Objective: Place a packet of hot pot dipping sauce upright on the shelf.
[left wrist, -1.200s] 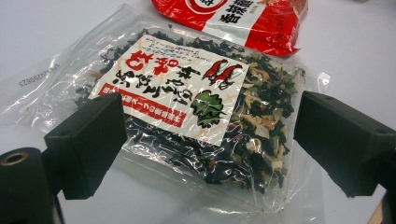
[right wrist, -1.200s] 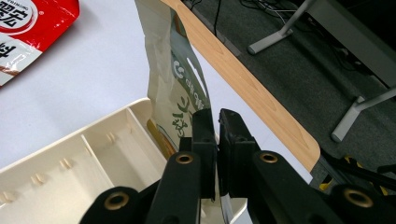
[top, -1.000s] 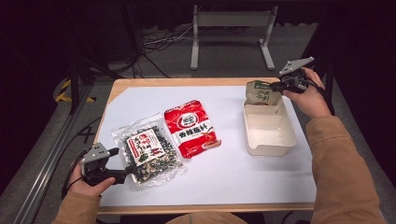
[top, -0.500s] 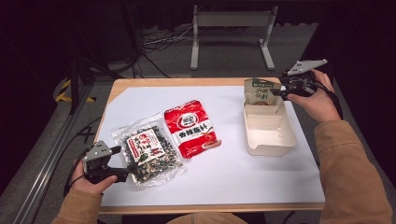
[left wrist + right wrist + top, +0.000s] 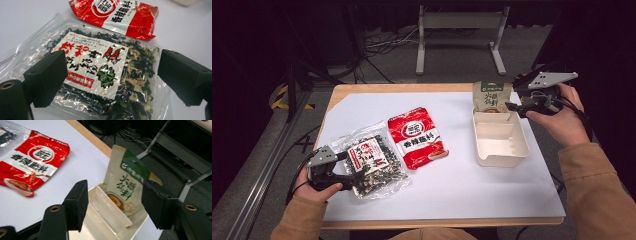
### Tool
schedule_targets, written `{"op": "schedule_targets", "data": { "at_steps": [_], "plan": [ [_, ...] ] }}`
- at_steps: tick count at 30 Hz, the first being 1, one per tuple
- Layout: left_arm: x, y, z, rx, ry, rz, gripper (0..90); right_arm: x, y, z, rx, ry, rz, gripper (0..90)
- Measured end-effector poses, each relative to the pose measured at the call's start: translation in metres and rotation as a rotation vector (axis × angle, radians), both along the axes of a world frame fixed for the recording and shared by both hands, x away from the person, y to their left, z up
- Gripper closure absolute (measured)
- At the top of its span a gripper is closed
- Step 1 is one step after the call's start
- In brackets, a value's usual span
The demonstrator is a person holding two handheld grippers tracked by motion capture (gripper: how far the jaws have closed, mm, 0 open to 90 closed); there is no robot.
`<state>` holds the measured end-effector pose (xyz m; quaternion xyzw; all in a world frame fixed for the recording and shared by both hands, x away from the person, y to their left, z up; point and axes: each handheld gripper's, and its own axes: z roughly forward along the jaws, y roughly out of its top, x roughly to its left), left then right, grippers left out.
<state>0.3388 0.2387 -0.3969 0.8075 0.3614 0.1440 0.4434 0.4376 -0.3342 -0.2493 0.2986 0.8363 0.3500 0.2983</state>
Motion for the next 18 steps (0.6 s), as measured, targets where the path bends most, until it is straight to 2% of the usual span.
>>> {"op": "schedule_targets", "data": {
  "at_steps": [7,12,18],
  "plan": [
    [0.004,-0.003,0.000,-0.005,-0.001,-0.010,9.5,-0.022,0.012,0.003,0.070,0.019,0.018,41.5],
    [0.003,-0.002,0.001,-0.007,-0.003,-0.012,9.5,-0.035,0.024,0.001,0.097,0.022,0.037,42.4],
    [0.002,-0.001,0.001,-0.016,-0.002,-0.007,9.4,-0.048,0.042,-0.005,0.167,0.070,0.045,42.7]
  ]
}}
